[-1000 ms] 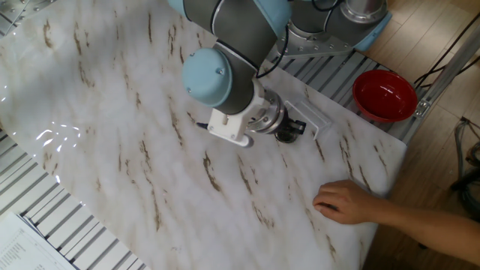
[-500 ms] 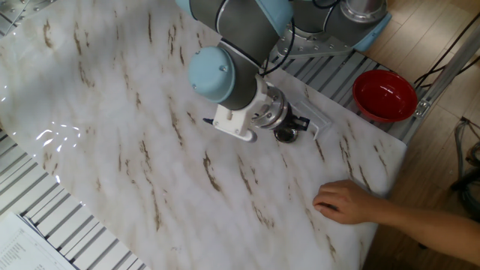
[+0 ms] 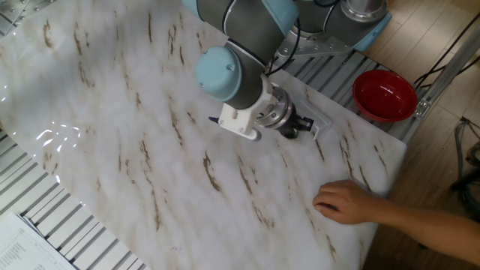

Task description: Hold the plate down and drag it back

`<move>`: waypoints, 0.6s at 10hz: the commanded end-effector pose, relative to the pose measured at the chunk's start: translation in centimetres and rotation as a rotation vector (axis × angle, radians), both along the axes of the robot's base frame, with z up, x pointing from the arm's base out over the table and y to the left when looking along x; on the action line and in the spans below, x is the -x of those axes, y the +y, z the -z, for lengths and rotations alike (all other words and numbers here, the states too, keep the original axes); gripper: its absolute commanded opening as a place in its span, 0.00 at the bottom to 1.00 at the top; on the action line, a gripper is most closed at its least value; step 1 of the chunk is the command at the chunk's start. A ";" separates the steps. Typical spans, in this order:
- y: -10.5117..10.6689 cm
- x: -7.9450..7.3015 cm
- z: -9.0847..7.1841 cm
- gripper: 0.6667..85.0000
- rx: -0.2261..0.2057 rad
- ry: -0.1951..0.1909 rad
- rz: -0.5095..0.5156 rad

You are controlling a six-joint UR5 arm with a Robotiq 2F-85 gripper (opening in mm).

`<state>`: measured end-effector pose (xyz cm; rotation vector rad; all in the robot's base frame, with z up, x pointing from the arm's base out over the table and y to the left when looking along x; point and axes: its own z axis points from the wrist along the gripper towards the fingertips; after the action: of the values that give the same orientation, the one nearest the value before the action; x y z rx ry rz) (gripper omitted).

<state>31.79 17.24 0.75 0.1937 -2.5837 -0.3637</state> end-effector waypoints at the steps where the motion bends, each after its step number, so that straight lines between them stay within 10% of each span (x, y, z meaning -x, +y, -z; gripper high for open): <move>1: 0.1 -0.2 -0.9 0.01 -0.005 0.009 0.008; 6: 0.0 0.4 0.1 0.01 0.008 -0.002 0.012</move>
<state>31.56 16.96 1.02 0.1873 -2.5813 -0.3485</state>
